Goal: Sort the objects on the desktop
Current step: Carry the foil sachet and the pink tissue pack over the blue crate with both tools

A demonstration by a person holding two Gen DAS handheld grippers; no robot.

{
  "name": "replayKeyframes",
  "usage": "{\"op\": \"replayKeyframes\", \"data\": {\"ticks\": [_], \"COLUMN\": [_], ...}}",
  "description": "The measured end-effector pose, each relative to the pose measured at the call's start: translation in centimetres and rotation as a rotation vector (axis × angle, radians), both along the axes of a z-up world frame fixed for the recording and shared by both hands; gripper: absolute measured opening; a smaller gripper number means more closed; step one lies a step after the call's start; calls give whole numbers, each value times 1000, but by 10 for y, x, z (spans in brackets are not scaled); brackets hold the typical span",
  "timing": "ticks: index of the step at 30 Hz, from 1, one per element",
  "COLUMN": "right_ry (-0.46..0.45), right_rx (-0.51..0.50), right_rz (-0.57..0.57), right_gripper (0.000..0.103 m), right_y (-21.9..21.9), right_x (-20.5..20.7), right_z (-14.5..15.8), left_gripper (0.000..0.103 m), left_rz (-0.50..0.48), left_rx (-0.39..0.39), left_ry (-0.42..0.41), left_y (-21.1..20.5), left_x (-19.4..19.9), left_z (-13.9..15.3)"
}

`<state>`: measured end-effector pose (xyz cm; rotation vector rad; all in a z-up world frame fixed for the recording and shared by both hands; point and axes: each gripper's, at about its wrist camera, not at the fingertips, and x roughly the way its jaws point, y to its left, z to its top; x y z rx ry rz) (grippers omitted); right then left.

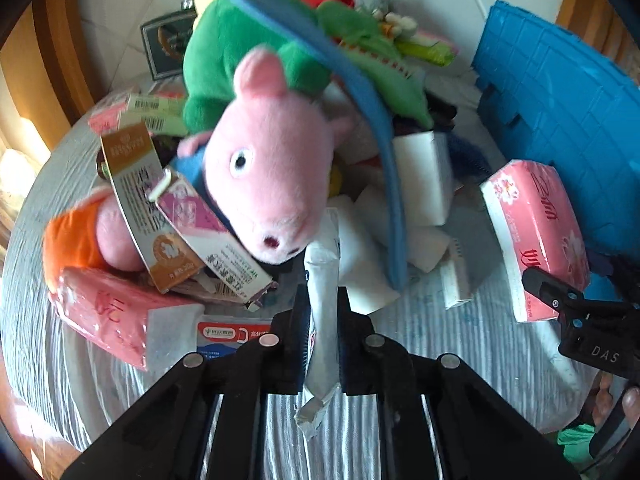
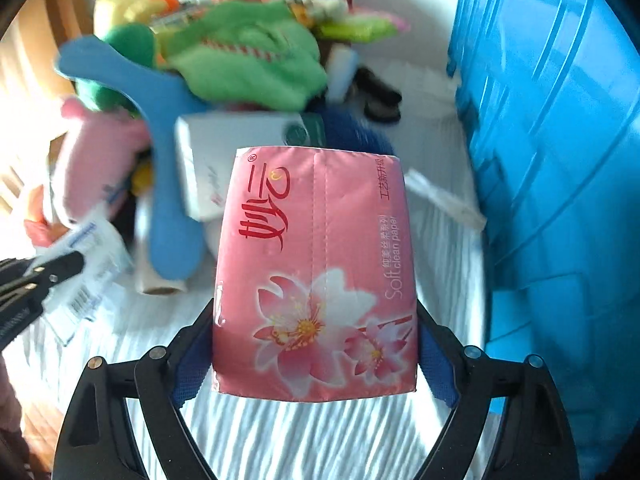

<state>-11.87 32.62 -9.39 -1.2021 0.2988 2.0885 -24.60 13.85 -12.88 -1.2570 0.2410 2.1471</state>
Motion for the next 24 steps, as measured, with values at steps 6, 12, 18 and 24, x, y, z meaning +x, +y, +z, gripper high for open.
{"op": "replayKeyframes", "data": {"ticks": [6, 12, 18, 24], "right_ry": [92, 180, 269, 333], "right_rx": [80, 200, 321, 431], "right_rz": [42, 65, 59, 37], "right_gripper": [88, 88, 88, 89], "right_y": [-20, -47, -51, -53], "right_x": [-3, 1, 14, 39], "right_z": [44, 95, 143, 185], "left_gripper": [11, 11, 11, 11], "left_rz": [-20, -28, -51, -71], "left_rx": [60, 115, 175, 220], "left_ry": [133, 266, 375, 435], "left_y": [-12, -19, -9, 9], "left_x": [4, 11, 31, 47], "left_z": [49, 98, 139, 167]}}
